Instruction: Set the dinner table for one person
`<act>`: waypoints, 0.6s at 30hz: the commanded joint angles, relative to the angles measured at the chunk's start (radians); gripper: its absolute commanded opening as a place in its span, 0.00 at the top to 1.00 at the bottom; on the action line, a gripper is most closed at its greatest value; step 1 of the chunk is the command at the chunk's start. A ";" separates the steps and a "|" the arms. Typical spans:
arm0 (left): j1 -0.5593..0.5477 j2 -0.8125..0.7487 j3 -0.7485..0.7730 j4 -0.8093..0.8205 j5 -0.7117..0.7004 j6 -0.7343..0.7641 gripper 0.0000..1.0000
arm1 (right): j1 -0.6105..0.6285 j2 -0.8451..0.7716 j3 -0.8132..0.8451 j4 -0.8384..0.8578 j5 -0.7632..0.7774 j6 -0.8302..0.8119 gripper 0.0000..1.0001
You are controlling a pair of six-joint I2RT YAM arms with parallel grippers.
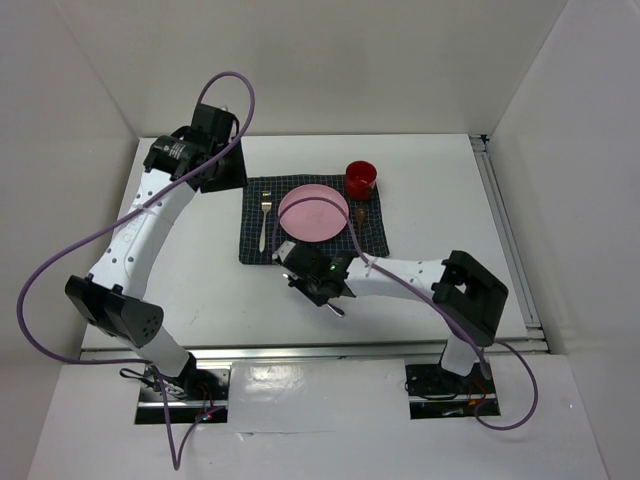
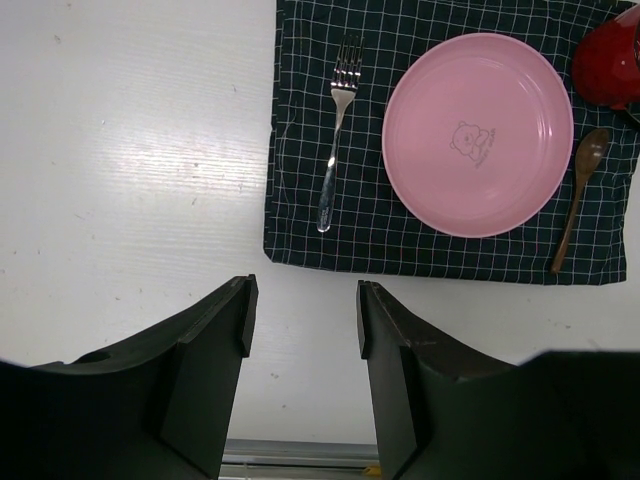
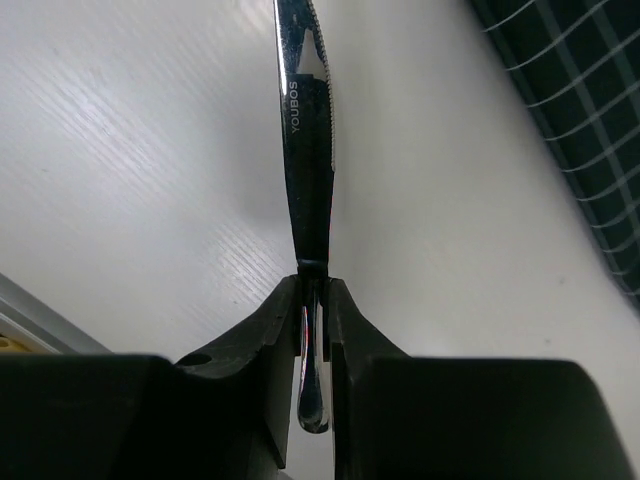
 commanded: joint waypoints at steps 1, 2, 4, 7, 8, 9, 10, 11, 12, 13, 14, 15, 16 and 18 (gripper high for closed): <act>-0.004 -0.030 0.013 0.022 -0.019 0.010 0.39 | 0.003 -0.094 0.060 -0.006 0.082 0.019 0.94; -0.004 -0.030 0.013 0.022 -0.019 0.010 0.39 | 0.003 -0.118 0.061 -0.015 0.092 0.031 0.94; -0.004 -0.040 0.013 0.022 -0.019 0.000 0.39 | 0.003 -0.134 0.061 -0.015 0.106 0.041 0.94; -0.004 -0.040 0.022 0.022 -0.028 0.000 0.39 | -0.048 -0.157 0.070 -0.042 0.120 0.082 0.94; -0.004 -0.040 0.022 0.022 -0.028 0.000 0.39 | -0.066 -0.169 0.070 -0.043 0.120 0.094 0.94; -0.004 -0.040 0.022 0.022 -0.039 0.000 0.39 | -0.088 -0.178 0.070 -0.055 0.120 0.125 0.94; -0.004 -0.040 0.022 0.022 -0.039 -0.013 0.39 | -0.136 -0.194 0.070 -0.067 0.120 0.139 0.94; -0.004 -0.040 0.022 0.022 -0.048 -0.013 0.39 | -0.163 -0.194 0.070 -0.067 0.111 0.153 0.94; 0.006 -0.053 0.012 0.034 -0.048 -0.013 0.39 | -0.189 -0.206 0.070 -0.078 0.102 0.180 0.94; 0.006 -0.053 0.012 0.034 -0.048 -0.013 0.39 | -0.212 -0.206 0.080 -0.078 0.102 0.191 0.94; 0.006 -0.062 0.012 0.043 -0.048 -0.013 0.39 | -0.256 -0.206 0.080 -0.078 0.102 0.200 0.94; 0.006 -0.062 0.012 0.043 -0.039 -0.013 0.39 | -0.278 -0.206 0.096 -0.078 0.102 0.225 0.94; 0.006 -0.062 0.012 0.043 -0.039 -0.013 0.39 | -0.301 -0.189 0.106 -0.087 0.091 0.225 0.94; 0.015 -0.062 0.012 0.043 -0.039 -0.013 0.39 | -0.365 -0.160 0.148 -0.108 0.071 0.251 0.94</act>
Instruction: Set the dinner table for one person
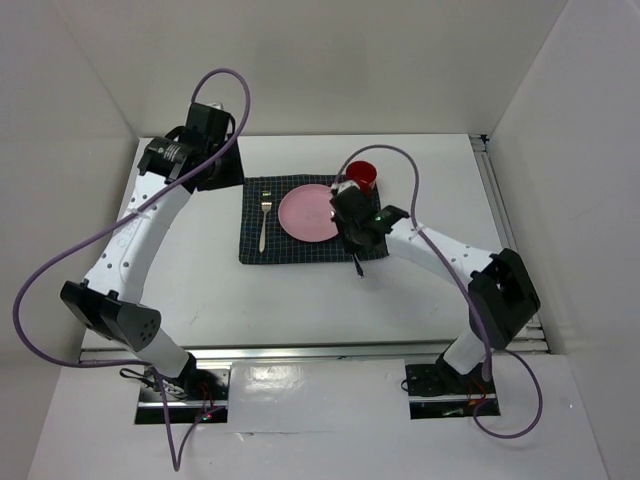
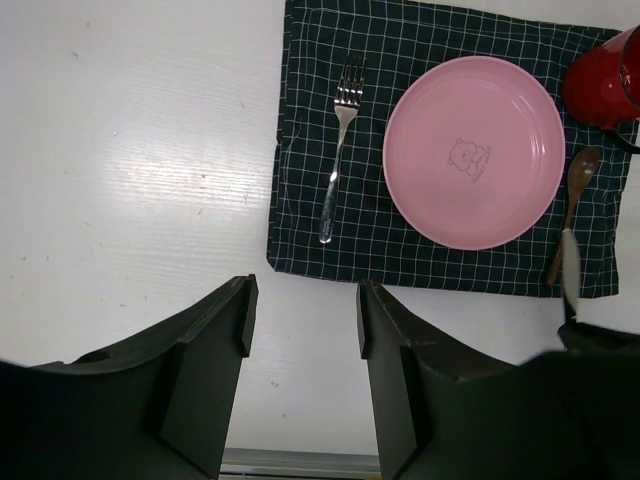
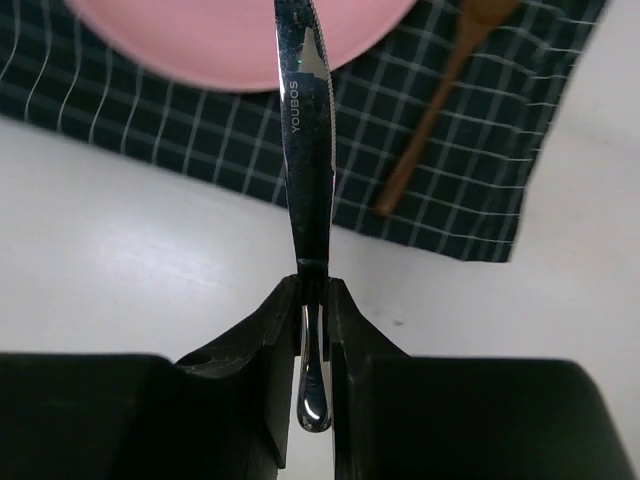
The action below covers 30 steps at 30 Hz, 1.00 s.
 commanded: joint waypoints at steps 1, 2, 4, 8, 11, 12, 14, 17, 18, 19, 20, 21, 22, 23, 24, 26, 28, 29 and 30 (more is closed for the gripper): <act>0.012 -0.041 0.012 0.028 -0.013 -0.011 0.39 | -0.064 0.027 0.098 -0.038 -0.015 0.066 0.94; 0.012 -0.041 0.012 0.028 -0.022 -0.011 0.39 | -0.098 0.044 0.125 -0.038 -0.015 0.076 0.94; 0.012 -0.041 0.012 0.028 -0.023 -0.011 0.39 | -0.126 0.077 0.153 -0.049 -0.026 0.086 0.94; 0.021 -0.050 -0.010 0.028 -0.023 -0.011 0.39 | -0.189 0.183 0.236 -0.078 -0.035 0.129 0.94; 0.030 -0.050 -0.010 0.028 -0.023 -0.011 0.39 | -0.230 0.252 0.297 -0.098 -0.035 0.139 0.94; 0.030 -0.050 -0.010 0.028 -0.023 -0.011 0.39 | -0.239 0.271 0.329 -0.107 -0.044 0.139 0.94; 0.030 -0.050 -0.010 0.028 -0.023 -0.011 0.39 | -0.252 0.323 0.360 -0.123 -0.045 0.153 0.94; 0.030 -0.050 -0.019 0.028 -0.023 -0.011 0.39 | -0.270 0.369 0.391 -0.134 -0.045 0.162 0.94; 0.030 -0.050 -0.019 0.028 -0.023 -0.011 0.39 | -0.270 0.369 0.402 -0.134 -0.045 0.162 0.94; 0.030 -0.050 -0.019 0.028 -0.023 -0.011 0.39 | -0.279 0.381 0.402 -0.134 -0.054 0.162 0.94; 0.039 -0.050 -0.028 0.028 -0.023 -0.011 0.39 | -0.279 0.381 0.402 -0.134 -0.066 0.162 0.94; 0.039 -0.050 -0.028 0.028 -0.023 -0.011 0.39 | -0.279 0.392 0.411 -0.134 -0.066 0.162 0.94; 0.039 -0.050 -0.028 0.028 -0.023 -0.011 0.39 | -0.279 0.392 0.411 -0.121 -0.080 0.162 0.94; 0.039 -0.050 -0.028 0.028 -0.023 -0.011 0.39 | -0.279 0.401 0.411 -0.121 -0.090 0.162 0.94; 0.039 -0.050 -0.028 0.028 -0.023 -0.011 0.39 | -0.279 0.410 0.423 -0.121 -0.091 0.162 0.94; 0.039 -0.050 -0.028 0.028 -0.023 -0.011 0.39 | -0.279 0.427 0.436 -0.121 -0.091 0.162 0.94; 0.039 -0.050 -0.028 0.028 -0.023 -0.011 0.39 | -0.279 0.447 0.446 -0.121 -0.100 0.162 0.94; 0.039 -0.050 -0.028 0.028 -0.023 -0.011 0.39 | -0.279 0.447 0.446 -0.121 -0.109 0.162 0.94; 0.039 -0.050 -0.028 0.028 -0.023 -0.011 0.39 | -0.279 0.447 0.446 -0.121 -0.109 0.172 0.94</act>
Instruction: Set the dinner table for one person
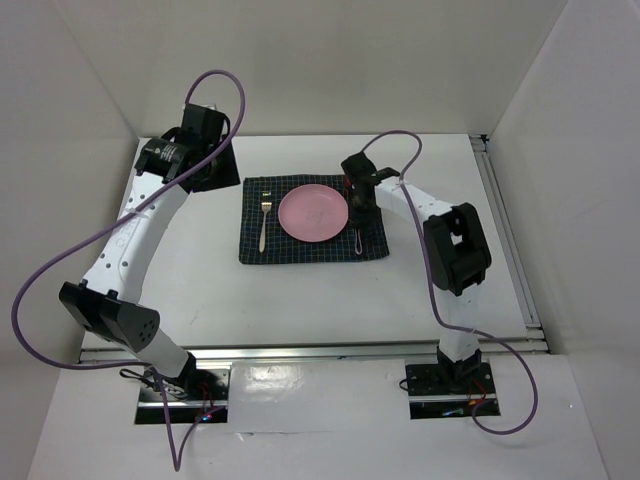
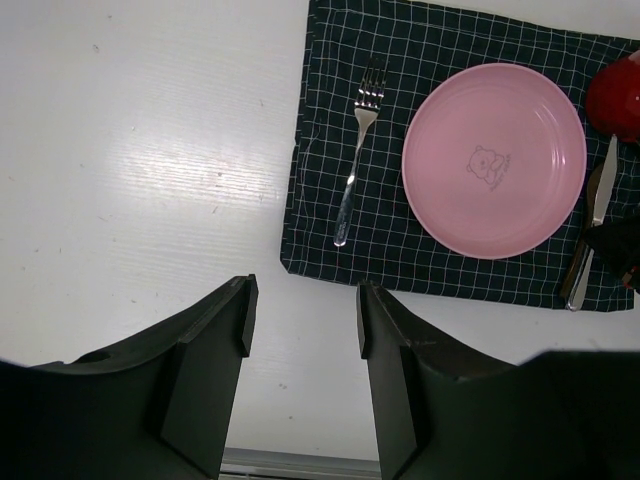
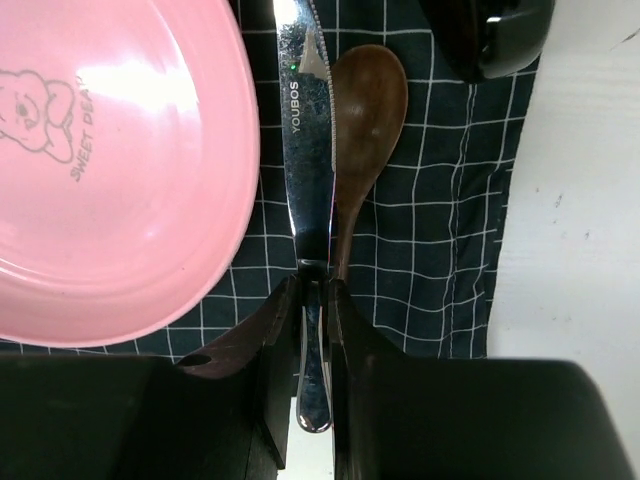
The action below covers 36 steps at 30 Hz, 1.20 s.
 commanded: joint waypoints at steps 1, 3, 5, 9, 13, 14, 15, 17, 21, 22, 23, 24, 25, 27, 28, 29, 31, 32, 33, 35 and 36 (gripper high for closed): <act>0.007 -0.037 -0.001 0.020 -0.015 -0.010 0.39 | -0.001 0.011 0.049 -0.008 -0.026 0.020 0.94; 0.007 -0.037 -0.001 0.020 -0.015 -0.010 0.39 | -0.001 0.022 0.058 -0.008 -0.026 0.029 0.94; 0.007 -0.037 -0.010 0.020 -0.015 -0.010 0.39 | -0.001 0.041 0.068 -0.008 -0.026 0.029 0.91; 0.007 -0.037 -0.010 0.020 -0.015 -0.001 0.39 | -0.001 0.052 0.077 -0.017 -0.035 0.047 0.84; 0.007 -0.037 -0.010 0.020 -0.015 -0.001 0.39 | -0.001 0.052 0.087 -0.026 -0.045 0.047 0.72; 0.007 -0.037 -0.019 0.020 -0.015 -0.001 0.39 | -0.001 0.052 0.088 -0.026 -0.034 0.057 0.69; 0.007 -0.037 -0.019 0.020 -0.006 -0.001 0.39 | -0.001 0.052 0.088 -0.026 -0.034 0.057 0.59; 0.007 -0.037 -0.019 0.020 -0.006 -0.001 0.39 | -0.001 0.034 0.088 -0.026 -0.023 0.057 0.57; 0.007 -0.037 -0.019 0.020 -0.006 -0.001 0.39 | -0.001 0.012 0.088 -0.035 -0.005 0.057 0.57; 0.007 -0.037 -0.019 0.020 -0.006 -0.001 0.39 | -0.001 0.002 0.088 -0.035 -0.005 0.057 0.57; 0.007 -0.037 -0.019 0.020 -0.006 -0.001 0.39 | -0.001 -0.012 0.088 -0.044 -0.005 0.057 0.60; 0.007 -0.037 -0.019 0.020 0.003 -0.001 0.39 | -0.001 -0.021 0.088 -0.044 -0.005 0.057 0.62; 0.007 -0.037 -0.019 0.029 0.003 -0.001 0.39 | -0.001 -0.040 0.088 -0.044 -0.005 0.066 0.64; 0.007 -0.037 -0.019 0.029 0.003 0.008 0.39 | -0.001 -0.063 0.088 -0.055 0.020 0.066 0.66; 0.007 -0.037 -0.019 0.029 0.013 0.008 0.39 | -0.001 -0.095 0.088 -0.078 0.030 0.066 0.66; 0.007 -0.037 -0.010 0.029 0.013 0.008 0.39 | -0.001 -0.116 0.088 -0.089 0.067 0.075 0.66; 0.007 -0.037 -0.010 0.029 0.013 0.017 0.39 | -0.001 -0.202 0.052 -0.118 0.109 0.084 0.57; 0.007 -0.037 -0.010 0.029 0.013 0.017 0.39 | -0.026 -0.239 0.004 -0.118 0.129 0.106 0.41; 0.007 -0.037 -0.010 0.029 0.013 0.017 0.39 | -0.038 -0.280 -0.030 -0.129 0.144 0.116 0.25; 0.007 -0.037 -0.010 0.029 0.013 0.017 0.39 | -0.067 -0.420 -0.101 -0.129 0.181 0.161 0.01; 0.007 -0.037 -0.010 0.029 0.022 0.017 0.39 | -0.105 -0.469 -0.176 -0.129 0.196 0.179 0.00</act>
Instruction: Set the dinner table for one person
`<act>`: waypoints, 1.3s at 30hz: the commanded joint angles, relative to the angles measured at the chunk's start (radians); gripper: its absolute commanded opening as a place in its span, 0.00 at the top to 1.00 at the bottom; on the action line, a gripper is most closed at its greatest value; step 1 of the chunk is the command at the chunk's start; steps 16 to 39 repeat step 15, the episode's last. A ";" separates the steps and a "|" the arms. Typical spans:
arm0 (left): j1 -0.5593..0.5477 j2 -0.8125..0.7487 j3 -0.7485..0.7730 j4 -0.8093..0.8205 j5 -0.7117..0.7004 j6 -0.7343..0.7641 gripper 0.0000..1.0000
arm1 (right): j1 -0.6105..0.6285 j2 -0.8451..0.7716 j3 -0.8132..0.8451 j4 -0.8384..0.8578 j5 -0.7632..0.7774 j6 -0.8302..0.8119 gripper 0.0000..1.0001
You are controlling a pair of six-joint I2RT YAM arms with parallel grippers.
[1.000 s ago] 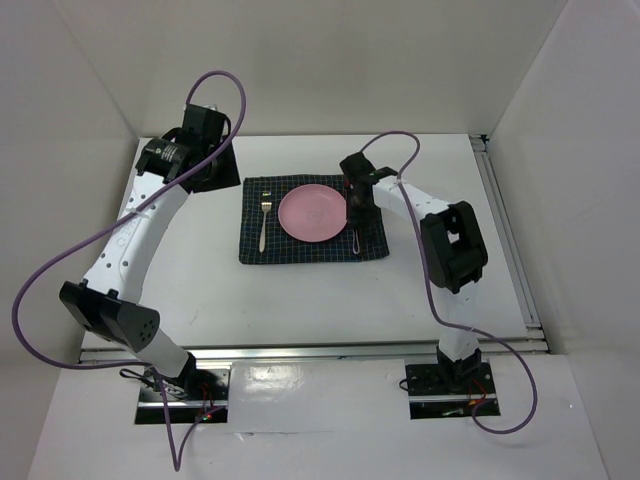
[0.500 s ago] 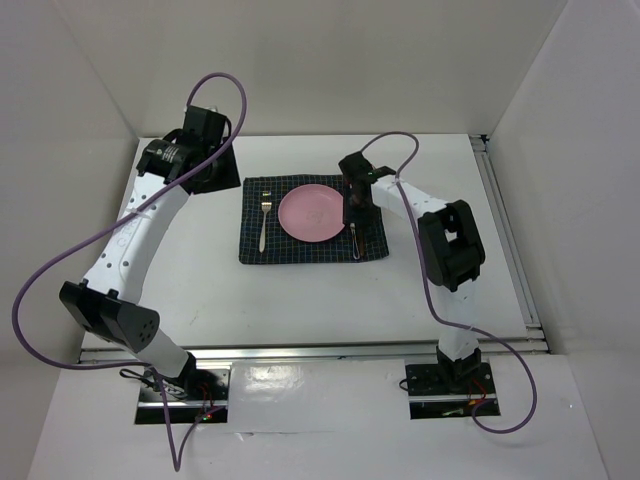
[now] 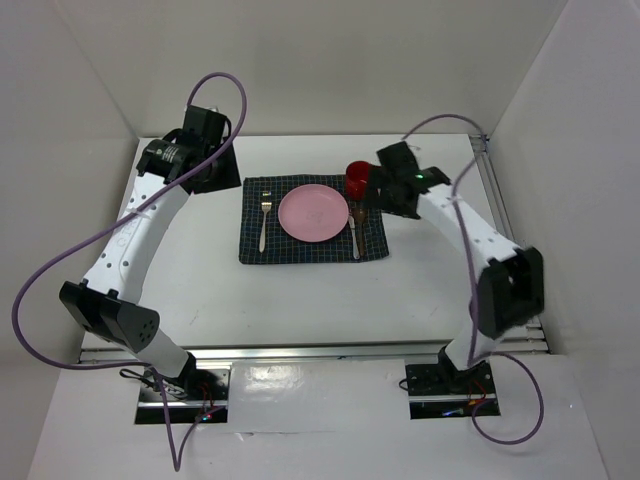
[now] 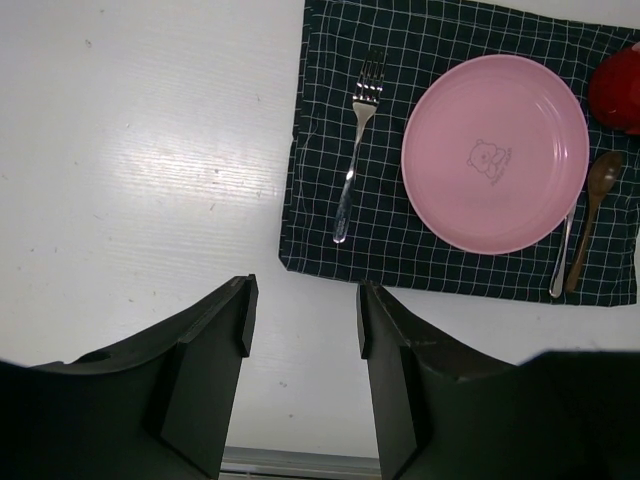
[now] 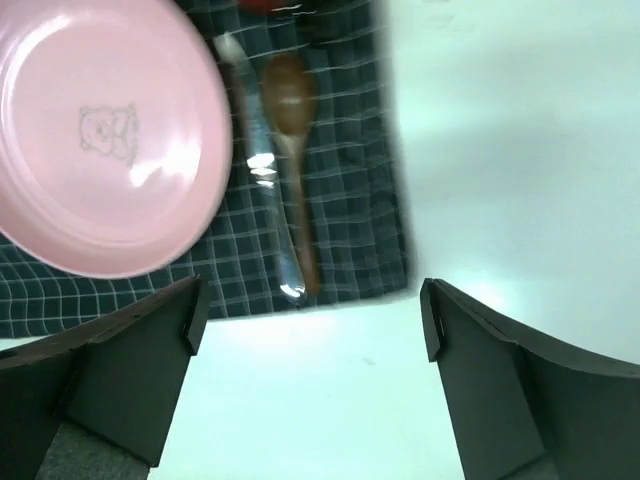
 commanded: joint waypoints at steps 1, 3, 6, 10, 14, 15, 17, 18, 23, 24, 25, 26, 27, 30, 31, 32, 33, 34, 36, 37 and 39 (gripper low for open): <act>0.007 -0.034 0.011 0.030 0.022 0.014 0.39 | -0.094 -0.232 -0.134 -0.053 0.134 0.094 0.00; 0.016 -0.025 0.002 0.042 0.054 0.004 0.39 | -0.183 -0.363 -0.235 -0.053 0.143 0.123 0.00; 0.017 -0.025 0.002 0.054 0.093 0.004 0.39 | -0.297 -0.476 -0.322 -0.076 0.154 0.163 0.00; 0.017 -0.025 0.002 0.054 0.093 0.004 0.39 | -0.355 -0.556 -0.386 -0.105 0.145 0.183 0.00; 0.017 -0.045 -0.020 0.064 0.093 0.004 0.37 | -0.366 -0.611 -0.415 -0.096 0.134 0.153 0.03; 0.017 -0.054 -0.020 0.064 0.093 0.004 0.37 | -0.366 -0.621 -0.415 -0.078 0.134 0.152 0.02; 0.017 -0.054 -0.020 0.064 0.093 0.004 0.37 | -0.366 -0.621 -0.415 -0.078 0.134 0.152 0.02; 0.017 -0.054 -0.020 0.064 0.093 0.004 0.37 | -0.366 -0.621 -0.415 -0.078 0.134 0.152 0.02; 0.017 -0.054 -0.020 0.064 0.093 0.004 0.37 | -0.366 -0.621 -0.415 -0.078 0.134 0.152 0.02; 0.017 -0.054 -0.020 0.064 0.093 0.004 0.37 | -0.366 -0.621 -0.415 -0.078 0.134 0.152 0.02; 0.017 -0.054 -0.020 0.064 0.093 0.004 0.37 | -0.366 -0.621 -0.415 -0.078 0.134 0.152 0.02; 0.017 -0.054 -0.020 0.064 0.093 0.004 0.37 | -0.366 -0.621 -0.415 -0.078 0.134 0.152 0.02; 0.017 -0.054 -0.020 0.064 0.093 0.004 0.37 | -0.366 -0.621 -0.415 -0.078 0.134 0.152 0.02; 0.017 -0.054 -0.020 0.064 0.093 0.004 0.37 | -0.366 -0.621 -0.415 -0.078 0.134 0.152 0.02; 0.017 -0.054 -0.020 0.064 0.093 0.004 0.37 | -0.366 -0.621 -0.415 -0.078 0.134 0.152 0.02; 0.017 -0.054 -0.020 0.064 0.093 0.004 0.37 | -0.366 -0.621 -0.415 -0.078 0.134 0.152 0.02; 0.017 -0.054 -0.020 0.064 0.093 0.004 0.37 | -0.366 -0.621 -0.415 -0.078 0.134 0.152 0.02; 0.017 -0.054 -0.020 0.064 0.093 0.004 0.37 | -0.366 -0.621 -0.415 -0.078 0.134 0.152 0.02; 0.017 -0.054 -0.020 0.064 0.093 0.004 0.37 | -0.366 -0.621 -0.415 -0.078 0.134 0.152 0.02; 0.017 -0.054 -0.020 0.064 0.093 0.004 0.37 | -0.366 -0.621 -0.415 -0.078 0.134 0.152 0.02; 0.017 -0.054 -0.020 0.064 0.093 0.004 0.37 | -0.366 -0.621 -0.415 -0.078 0.134 0.152 0.02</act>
